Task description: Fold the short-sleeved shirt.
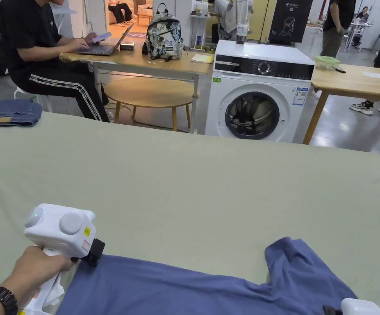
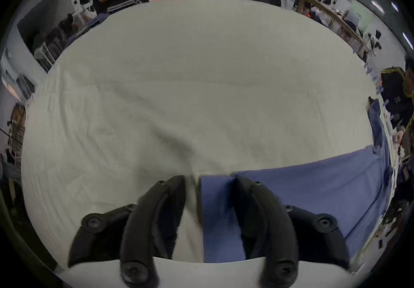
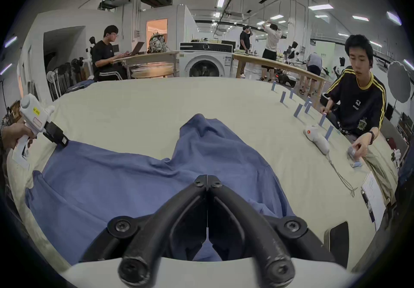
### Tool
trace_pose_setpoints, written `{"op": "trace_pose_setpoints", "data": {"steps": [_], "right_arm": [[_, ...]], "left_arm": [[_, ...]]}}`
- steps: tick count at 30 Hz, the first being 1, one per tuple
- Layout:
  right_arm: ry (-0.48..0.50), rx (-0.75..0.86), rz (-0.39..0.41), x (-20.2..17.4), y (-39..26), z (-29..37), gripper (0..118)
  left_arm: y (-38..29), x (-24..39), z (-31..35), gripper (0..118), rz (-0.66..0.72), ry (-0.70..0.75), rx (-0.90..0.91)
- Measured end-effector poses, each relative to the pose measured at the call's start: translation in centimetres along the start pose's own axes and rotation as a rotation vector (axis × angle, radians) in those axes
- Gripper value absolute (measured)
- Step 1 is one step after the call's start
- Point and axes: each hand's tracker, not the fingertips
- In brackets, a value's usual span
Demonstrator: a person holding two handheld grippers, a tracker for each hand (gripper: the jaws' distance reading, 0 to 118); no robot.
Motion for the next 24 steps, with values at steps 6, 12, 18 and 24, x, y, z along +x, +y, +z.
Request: {"op": "trace_pose_setpoints", "data": {"steps": [6, 12, 18, 24], "right_arm": [[0.007, -0.025, 0.001, -0.4, -0.3, 0.0, 0], [-0.003, -0.042, -0.018, 1.6, 0.4, -0.8, 0], [-0.024, -0.134, -0.023, 6.0, 4.3, -5.4, 44], [-0.013, -0.358, 0.037, 9.1, 7.3, -13.8, 70]], "left_arm": [[-0.1, -0.6, -0.1, 0, 0.037, -0.033, 0.035], [-1.4, -0.8, 2.1, 0, 0.051, -0.074, 0.090], [-2.7, -0.3, 5.0, 0, 0.043, -0.094, 0.153], [-3.8, 0.2, 6.2, 0, 0.040, -0.091, 0.184]]}}
